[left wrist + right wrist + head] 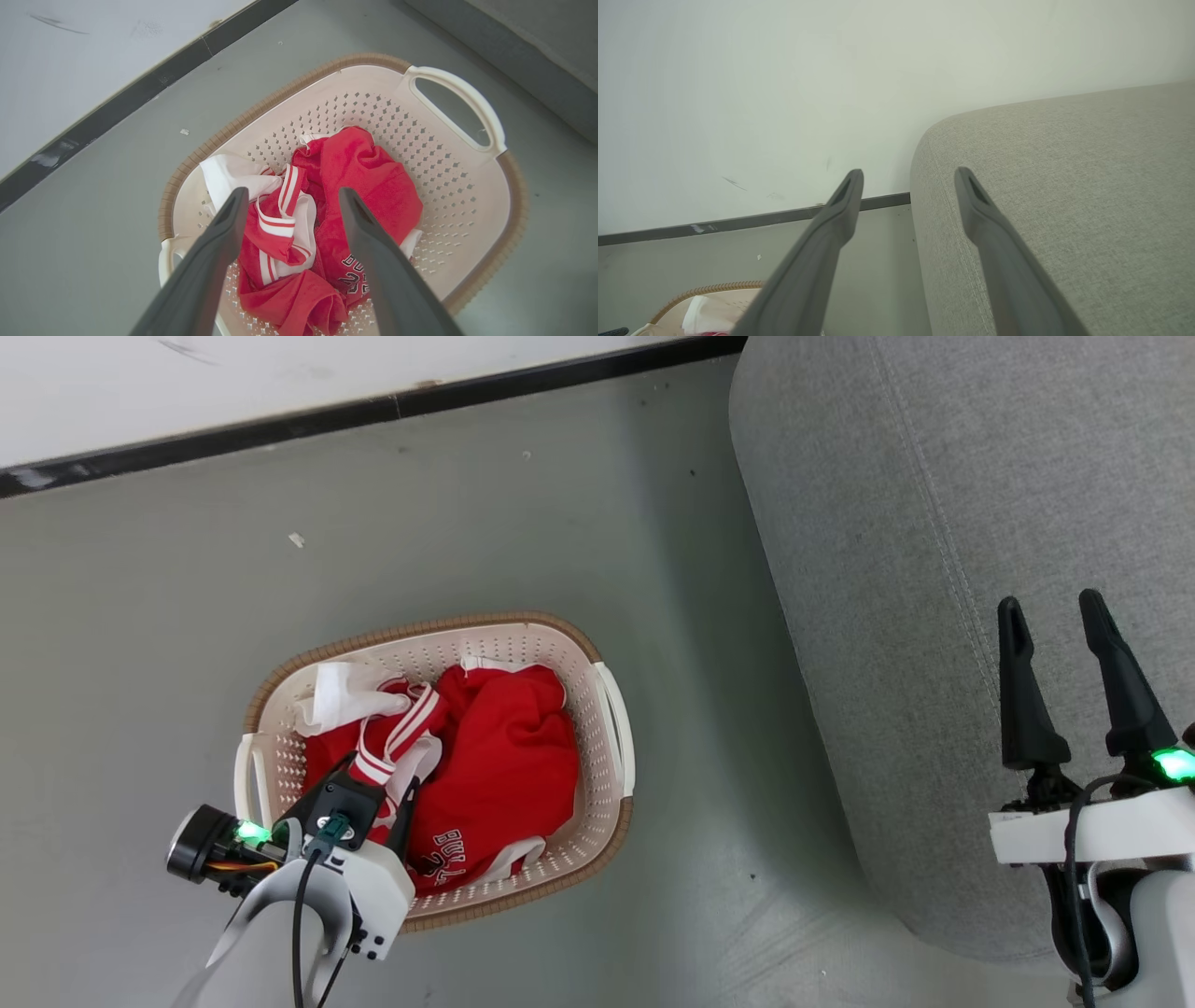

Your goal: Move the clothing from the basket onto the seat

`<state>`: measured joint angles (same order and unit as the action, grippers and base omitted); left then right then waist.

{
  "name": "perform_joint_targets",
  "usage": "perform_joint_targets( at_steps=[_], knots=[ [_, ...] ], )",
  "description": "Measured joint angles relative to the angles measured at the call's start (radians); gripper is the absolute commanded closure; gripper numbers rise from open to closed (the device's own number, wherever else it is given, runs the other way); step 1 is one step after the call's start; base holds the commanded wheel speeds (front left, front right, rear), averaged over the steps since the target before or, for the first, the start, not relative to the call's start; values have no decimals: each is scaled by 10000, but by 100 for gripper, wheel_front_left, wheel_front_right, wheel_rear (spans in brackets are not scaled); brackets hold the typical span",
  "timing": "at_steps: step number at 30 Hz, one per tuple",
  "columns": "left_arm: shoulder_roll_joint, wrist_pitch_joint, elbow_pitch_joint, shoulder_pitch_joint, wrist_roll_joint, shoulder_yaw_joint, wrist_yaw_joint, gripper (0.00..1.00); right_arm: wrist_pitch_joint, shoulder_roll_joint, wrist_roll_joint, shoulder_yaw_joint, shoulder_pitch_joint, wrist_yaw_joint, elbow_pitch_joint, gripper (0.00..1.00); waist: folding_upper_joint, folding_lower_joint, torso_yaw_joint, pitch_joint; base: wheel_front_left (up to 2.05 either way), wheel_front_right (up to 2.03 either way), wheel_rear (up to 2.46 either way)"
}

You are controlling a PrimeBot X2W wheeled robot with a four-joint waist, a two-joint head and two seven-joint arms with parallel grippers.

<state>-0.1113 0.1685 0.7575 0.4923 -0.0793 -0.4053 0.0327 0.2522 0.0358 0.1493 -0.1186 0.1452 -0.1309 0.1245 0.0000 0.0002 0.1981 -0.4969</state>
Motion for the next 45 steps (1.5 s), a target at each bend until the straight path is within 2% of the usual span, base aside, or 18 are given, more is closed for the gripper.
perform_joint_targets(
  at_steps=[25,35,45],
  knots=[
    [-537,0,1016,1339,387,-138,190,0,0,10,681,462,1755,0,-29,0,0,0,926,-2172,0,0,0],
    [-1064,-370,1609,1794,796,35,782,0,2,10,886,635,2194,0,-94,0,0,0,1274,-2760,0,0,0],
    [-1145,-635,1927,2302,880,56,1018,0,2,12,1095,754,2646,0,-263,0,0,0,1517,-3223,0,0,0]
  ],
)
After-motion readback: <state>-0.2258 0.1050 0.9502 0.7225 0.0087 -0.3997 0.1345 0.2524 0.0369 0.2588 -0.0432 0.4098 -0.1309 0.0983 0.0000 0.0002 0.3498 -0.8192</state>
